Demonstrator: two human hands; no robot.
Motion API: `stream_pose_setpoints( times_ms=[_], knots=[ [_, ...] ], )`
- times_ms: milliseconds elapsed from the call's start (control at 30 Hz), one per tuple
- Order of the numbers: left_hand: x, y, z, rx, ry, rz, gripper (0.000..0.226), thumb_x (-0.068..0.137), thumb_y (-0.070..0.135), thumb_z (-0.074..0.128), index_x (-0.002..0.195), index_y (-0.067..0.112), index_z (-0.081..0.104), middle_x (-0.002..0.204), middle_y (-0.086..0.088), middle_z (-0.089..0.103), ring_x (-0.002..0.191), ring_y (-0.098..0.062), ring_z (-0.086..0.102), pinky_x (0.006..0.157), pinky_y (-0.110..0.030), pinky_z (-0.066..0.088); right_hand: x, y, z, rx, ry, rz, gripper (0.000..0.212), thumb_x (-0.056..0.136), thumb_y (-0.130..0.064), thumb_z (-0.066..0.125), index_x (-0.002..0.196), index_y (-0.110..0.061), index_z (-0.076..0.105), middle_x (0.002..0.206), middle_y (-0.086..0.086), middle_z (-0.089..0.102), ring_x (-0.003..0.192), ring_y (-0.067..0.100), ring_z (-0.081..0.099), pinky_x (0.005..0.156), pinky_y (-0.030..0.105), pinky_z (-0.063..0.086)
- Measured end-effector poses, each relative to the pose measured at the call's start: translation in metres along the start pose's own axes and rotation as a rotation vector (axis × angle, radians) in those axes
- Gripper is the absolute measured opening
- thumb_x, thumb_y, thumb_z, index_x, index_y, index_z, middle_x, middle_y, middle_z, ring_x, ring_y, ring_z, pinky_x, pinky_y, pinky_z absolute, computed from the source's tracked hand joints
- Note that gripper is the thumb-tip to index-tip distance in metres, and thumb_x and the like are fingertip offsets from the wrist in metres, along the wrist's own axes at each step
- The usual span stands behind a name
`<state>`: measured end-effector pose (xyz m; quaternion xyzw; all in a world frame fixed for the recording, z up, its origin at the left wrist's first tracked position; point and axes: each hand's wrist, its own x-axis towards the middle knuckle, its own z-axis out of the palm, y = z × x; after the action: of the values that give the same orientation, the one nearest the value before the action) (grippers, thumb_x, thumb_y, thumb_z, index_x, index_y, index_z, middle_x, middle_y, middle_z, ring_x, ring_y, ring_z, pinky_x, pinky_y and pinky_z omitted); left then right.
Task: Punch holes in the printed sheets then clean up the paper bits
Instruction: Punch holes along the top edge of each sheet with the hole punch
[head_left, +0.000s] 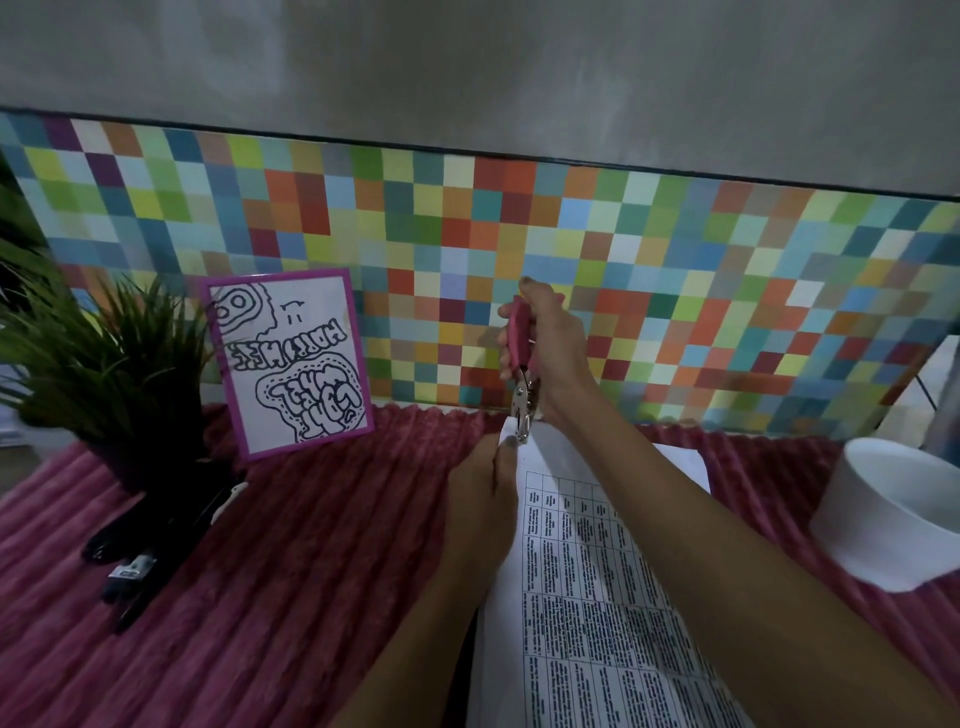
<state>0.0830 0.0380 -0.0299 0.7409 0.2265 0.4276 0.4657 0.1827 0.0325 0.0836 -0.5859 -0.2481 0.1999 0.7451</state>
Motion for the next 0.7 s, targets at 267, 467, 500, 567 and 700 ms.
stream_pose_setpoints(
  times_ms=[267, 467, 500, 567, 700],
  knots=[
    [0.0008, -0.0016, -0.0004, 0.001, -0.018, -0.009, 0.044, 0.102, 0.016, 0.047, 0.061, 0.024, 0.035, 0.052, 0.008, 0.036, 0.047, -0.005, 0.038, 0.047, -0.019, 0.028, -0.0001, -0.0006, -0.0059, 0.153, 0.013, 0.075, 0.034, 0.095, -0.035, 0.052, 0.093, -0.002, 0.059, 0.057, 0.006, 0.057, 0.045, 0.017, 0.049, 0.046, 0.026, 0.043],
    [0.0018, -0.0026, -0.0004, -0.012, -0.007, -0.038, 0.042, 0.101, 0.017, 0.048, 0.061, 0.020, 0.036, 0.052, 0.008, 0.038, 0.047, -0.002, 0.037, 0.047, -0.017, 0.028, -0.0032, -0.0009, -0.0054, 0.157, -0.035, 0.079, 0.022, 0.092, -0.025, 0.052, 0.088, -0.004, 0.059, 0.062, 0.009, 0.056, 0.048, 0.019, 0.048, 0.046, 0.026, 0.045],
    [0.0021, -0.0033, -0.0007, -0.015, -0.005, -0.045, 0.041, 0.101, 0.017, 0.048, 0.061, 0.019, 0.036, 0.052, 0.008, 0.039, 0.047, -0.002, 0.038, 0.048, -0.017, 0.029, -0.0044, -0.0018, -0.0044, 0.169, -0.055, 0.081, 0.021, 0.091, -0.024, 0.052, 0.087, -0.005, 0.059, 0.063, 0.009, 0.056, 0.049, 0.018, 0.048, 0.047, 0.025, 0.044],
    [0.0022, -0.0041, -0.0011, -0.015, -0.001, -0.052, 0.041, 0.100, 0.017, 0.048, 0.061, 0.020, 0.035, 0.052, 0.009, 0.038, 0.047, -0.002, 0.038, 0.048, -0.018, 0.028, -0.0053, -0.0022, -0.0045, 0.104, -0.060, 0.043, 0.020, 0.092, -0.023, 0.052, 0.090, -0.004, 0.058, 0.063, 0.008, 0.056, 0.050, 0.017, 0.048, 0.049, 0.026, 0.045],
    [0.0034, -0.0045, -0.0014, -0.030, 0.049, -0.051, 0.046, 0.099, 0.013, 0.050, 0.059, 0.024, 0.030, 0.049, 0.010, 0.036, 0.048, -0.003, 0.038, 0.050, -0.021, 0.027, -0.0049, -0.0011, -0.0097, 0.054, -0.047, -0.025, 0.017, 0.091, -0.020, 0.052, 0.093, -0.005, 0.059, 0.061, 0.004, 0.056, 0.050, 0.016, 0.048, 0.051, 0.027, 0.044]
  ],
)
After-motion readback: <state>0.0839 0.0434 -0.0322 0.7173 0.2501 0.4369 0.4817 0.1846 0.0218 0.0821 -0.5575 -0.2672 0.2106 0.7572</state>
